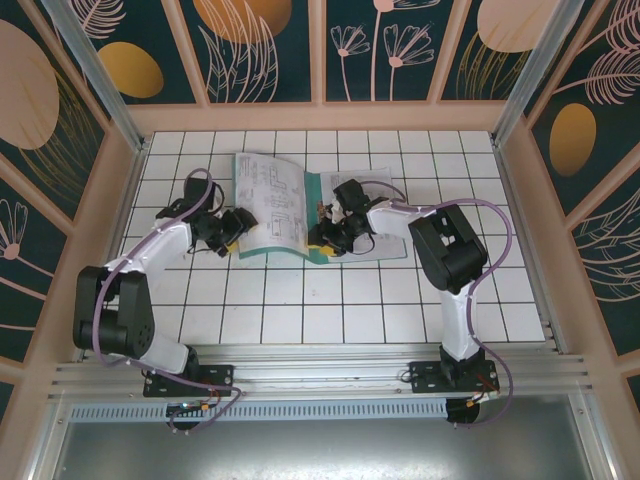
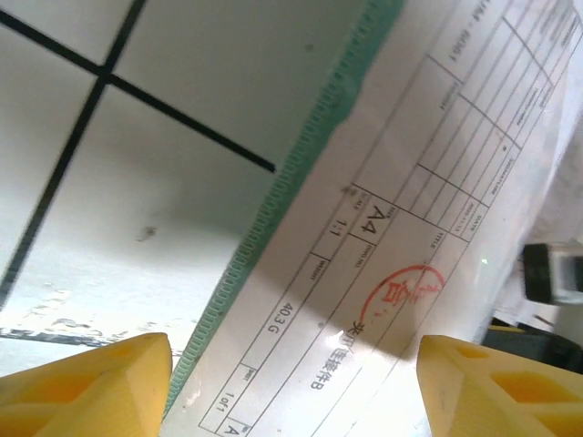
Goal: Put the files into the folder
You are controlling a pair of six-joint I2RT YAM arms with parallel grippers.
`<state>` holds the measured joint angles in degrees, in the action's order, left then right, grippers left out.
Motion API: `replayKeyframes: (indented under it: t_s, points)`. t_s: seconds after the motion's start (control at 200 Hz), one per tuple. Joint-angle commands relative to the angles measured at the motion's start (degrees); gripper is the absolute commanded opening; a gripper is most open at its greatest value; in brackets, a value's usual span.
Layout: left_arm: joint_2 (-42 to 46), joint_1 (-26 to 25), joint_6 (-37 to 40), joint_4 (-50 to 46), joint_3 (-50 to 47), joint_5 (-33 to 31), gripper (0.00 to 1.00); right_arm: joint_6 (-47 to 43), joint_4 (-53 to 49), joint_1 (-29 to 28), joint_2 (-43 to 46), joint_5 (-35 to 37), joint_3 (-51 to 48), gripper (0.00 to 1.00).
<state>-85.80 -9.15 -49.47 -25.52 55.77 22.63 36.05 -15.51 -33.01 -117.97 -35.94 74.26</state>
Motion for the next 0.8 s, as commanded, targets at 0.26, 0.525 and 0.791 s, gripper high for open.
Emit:
replayKeyframes:
  t_s: [0.26, 0.525, 0.791]
  points:
    - [3.44, -1.83, -7.3, 7.81, 2.24, 11.91, 0.62, -1.69, -4.0, 0.7, -3.69, 2.63, -0.79, 0.45]
    - [2.36, -2.91, -8.54, 9.91, 3.71, 13.52, 0.46, -1.42, -3.76, 0.76, -3.66, 2.63, -1.08, 0.45]
    - [0.57, -4.0, -4.26, 3.46, 7.49, 8.98, 0.0, -1.6, -3.45, 0.76, -3.35, 2.12, -0.87, 0.45]
